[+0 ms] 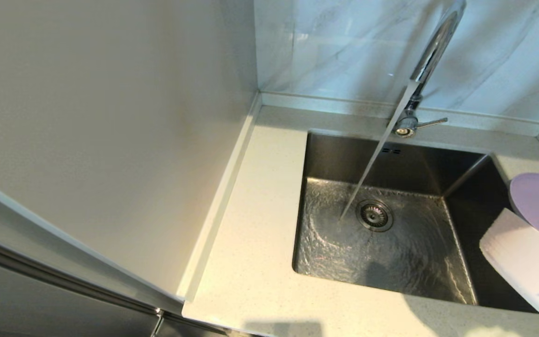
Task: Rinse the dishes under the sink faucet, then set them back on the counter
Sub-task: Rinse the bowl
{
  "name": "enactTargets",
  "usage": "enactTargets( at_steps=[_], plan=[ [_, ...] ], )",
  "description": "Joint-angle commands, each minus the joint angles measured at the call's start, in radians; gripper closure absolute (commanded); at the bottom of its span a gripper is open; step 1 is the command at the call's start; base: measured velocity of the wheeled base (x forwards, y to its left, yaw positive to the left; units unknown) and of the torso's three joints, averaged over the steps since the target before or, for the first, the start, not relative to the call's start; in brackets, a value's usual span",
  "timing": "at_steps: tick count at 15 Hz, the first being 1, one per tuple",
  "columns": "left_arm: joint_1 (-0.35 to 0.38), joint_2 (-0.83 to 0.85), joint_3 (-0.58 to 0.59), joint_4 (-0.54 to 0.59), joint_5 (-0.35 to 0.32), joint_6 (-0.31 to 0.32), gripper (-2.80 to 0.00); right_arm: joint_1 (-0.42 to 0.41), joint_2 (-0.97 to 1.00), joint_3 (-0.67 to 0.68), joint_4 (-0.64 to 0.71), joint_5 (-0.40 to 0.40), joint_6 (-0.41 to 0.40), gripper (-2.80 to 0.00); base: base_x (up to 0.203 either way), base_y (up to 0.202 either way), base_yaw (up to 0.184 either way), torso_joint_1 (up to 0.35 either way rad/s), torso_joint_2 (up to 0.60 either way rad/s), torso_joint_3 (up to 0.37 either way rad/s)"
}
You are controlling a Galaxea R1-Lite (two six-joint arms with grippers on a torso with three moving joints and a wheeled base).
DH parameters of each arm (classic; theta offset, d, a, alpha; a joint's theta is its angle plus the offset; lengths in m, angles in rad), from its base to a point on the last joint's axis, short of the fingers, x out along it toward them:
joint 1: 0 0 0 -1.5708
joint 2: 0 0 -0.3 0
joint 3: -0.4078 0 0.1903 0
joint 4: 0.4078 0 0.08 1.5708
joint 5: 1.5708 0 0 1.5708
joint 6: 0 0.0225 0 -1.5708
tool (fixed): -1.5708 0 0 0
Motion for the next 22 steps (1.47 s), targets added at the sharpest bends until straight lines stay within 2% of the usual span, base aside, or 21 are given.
enactTargets(
  at_steps=[1, 3, 4, 8, 10, 15, 17, 19, 22],
  plan=[
    [0.0, 0.0, 0.0, 0.0, 0.001, 0.0, 0.0, 0.065, 0.074, -0.128, 0.008, 0.115, -0.208, 0.0, 0.0, 0.0, 0.0, 0.0, 0.0, 0.0],
    [0.0, 0.0, 0.0, 0.0, 0.001, 0.0, 0.0, 0.114, 0.162, -0.205, -0.004, 0.113, -0.273, 0.0, 0.0, 0.0, 0.0, 0.0, 0.0, 0.0],
    [0.0, 0.0, 0.0, 0.0, 0.0, 0.0, 0.0, 0.121, 0.202, -0.213, -0.058, 0.086, -0.32, 0.0, 0.0, 0.0, 0.0, 0.0, 0.0, 0.0],
    [0.0, 0.0, 0.0, 0.0, 0.001, 0.0, 0.0, 0.131, 0.357, -0.197, -0.517, -0.036, -0.38, 0.0, 0.0, 0.0, 0.0, 0.0, 0.0, 0.0],
    [0.0, 0.0, 0.0, 0.0, 0.001, 0.0, 0.0, 0.132, 0.392, -0.171, -0.625, -0.046, -0.437, 0.0, 0.0, 0.0, 0.0, 0.0, 0.0, 0.0],
    [0.0, 0.0, 0.0, 0.0, 0.001, 0.0, 0.0, 0.137, 0.445, -0.176, -0.645, -0.068, -0.416, 0.0, 0.0, 0.0, 0.0, 0.0, 0.0, 0.0],
    [0.0, 0.0, 0.0, 0.0, 0.001, 0.0, 0.0, 0.137, 0.469, -0.165, -0.747, -0.133, -0.347, 0.0, 0.0, 0.0, 0.0, 0.0, 0.0, 0.0],
    [0.0, 0.0, 0.0, 0.0, 0.001, 0.0, 0.0, 0.134, 0.496, -0.158, -0.846, -0.243, -0.276, 0.0, 0.0, 0.0, 0.0, 0.0, 0.0, 0.0],
    [0.0, 0.0, 0.0, 0.0, 0.001, 0.0, 0.0, 0.108, 0.452, -0.081, -0.854, -0.26, -0.234, 0.0, 0.0, 0.0, 0.0, 0.0, 0.0, 0.0]
  ],
)
